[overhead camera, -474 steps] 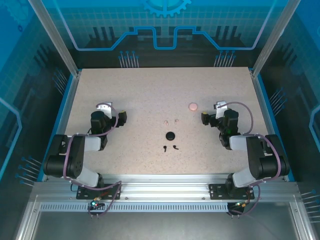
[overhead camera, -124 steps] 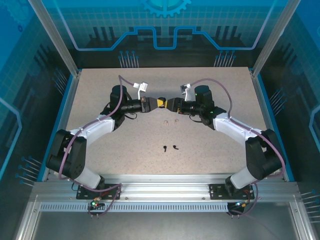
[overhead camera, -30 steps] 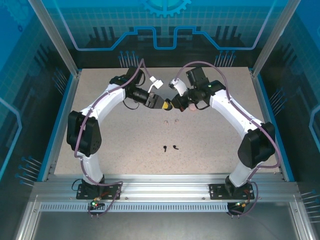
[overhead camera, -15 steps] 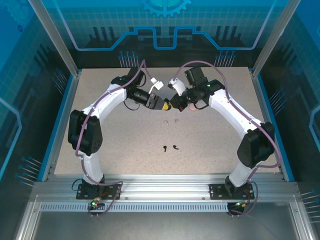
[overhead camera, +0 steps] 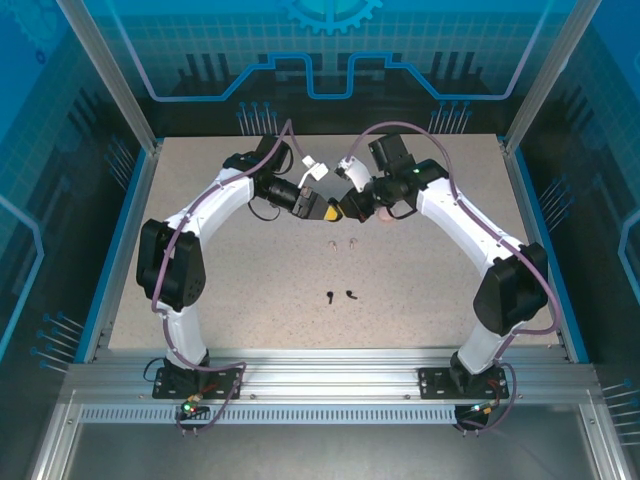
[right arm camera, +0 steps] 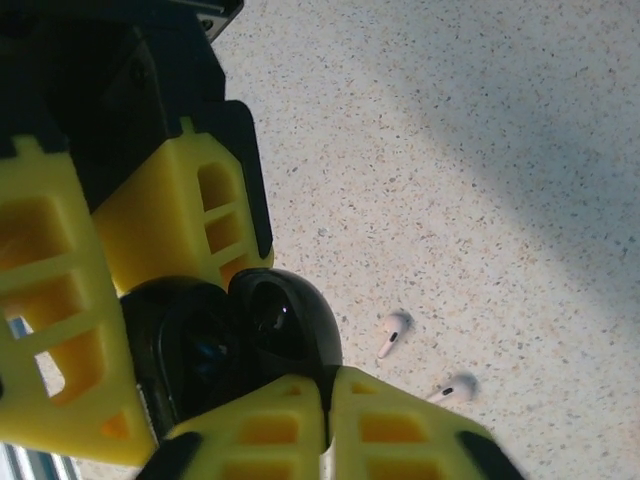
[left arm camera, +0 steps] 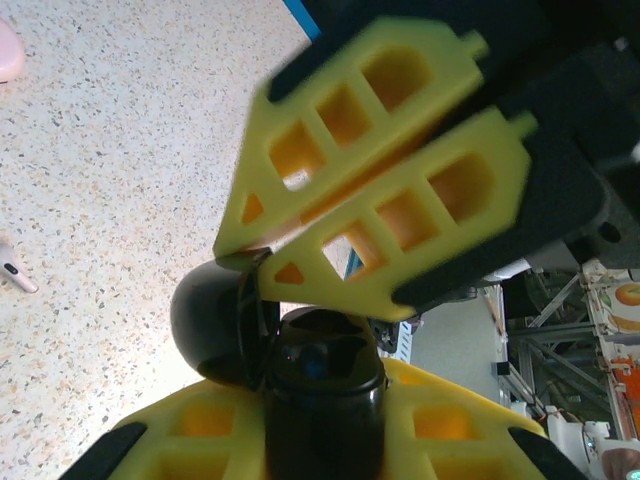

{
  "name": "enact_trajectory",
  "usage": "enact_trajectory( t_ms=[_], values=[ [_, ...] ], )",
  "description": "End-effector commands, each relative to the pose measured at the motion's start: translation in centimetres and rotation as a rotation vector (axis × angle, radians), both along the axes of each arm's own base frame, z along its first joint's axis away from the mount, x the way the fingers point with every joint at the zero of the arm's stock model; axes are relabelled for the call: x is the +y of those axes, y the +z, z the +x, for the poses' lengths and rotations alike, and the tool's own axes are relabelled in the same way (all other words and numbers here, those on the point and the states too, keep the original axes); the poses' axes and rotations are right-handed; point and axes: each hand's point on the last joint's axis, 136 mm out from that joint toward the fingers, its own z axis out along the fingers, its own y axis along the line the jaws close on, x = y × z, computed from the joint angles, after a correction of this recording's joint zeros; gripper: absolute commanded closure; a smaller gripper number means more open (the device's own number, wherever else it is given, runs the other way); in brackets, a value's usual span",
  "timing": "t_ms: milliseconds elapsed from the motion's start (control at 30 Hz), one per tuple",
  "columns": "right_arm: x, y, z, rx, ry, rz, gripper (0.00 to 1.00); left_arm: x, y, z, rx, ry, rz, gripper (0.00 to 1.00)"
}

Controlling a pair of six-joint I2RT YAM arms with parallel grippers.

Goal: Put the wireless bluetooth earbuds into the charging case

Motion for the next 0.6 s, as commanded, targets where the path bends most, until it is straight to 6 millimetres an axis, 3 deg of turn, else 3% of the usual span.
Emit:
enact_trajectory(
  t_ms=[0, 100, 333, 467, 567],
  values=[
    [-0.7, 2.7, 1.6, -0.032, -0.056, 0.08, 0.65, -0.3, 0.4, -0.5, -0.008, -0.02, -0.016, 1.0],
    [-1.2, 4.1, 1.3, -0.033, -0.07, 0.134, 0.55, -0.1, 0.3, -0.4, -0.031, -0.006, -0.008, 1.0],
    [-4.1, 5.3, 0.7, -0.015, -0.203, 0.162, 0.49, 1.3, 1.0, -0.1, -0.118, 0.073, -0.013, 1.0],
    [-5.9, 4.2, 0.3, 0.057, -0.381, 0.149, 0.42, 2.1, 1.4, 0.8, -0.21, 0.182, 0.003, 1.0],
    [-5.8, 1.6, -1.3, 0.175, -0.46, 0.141, 0.4, 3.1, 1.8, 2.2, -0.31, 0.31, 0.017, 1.0]
  ],
)
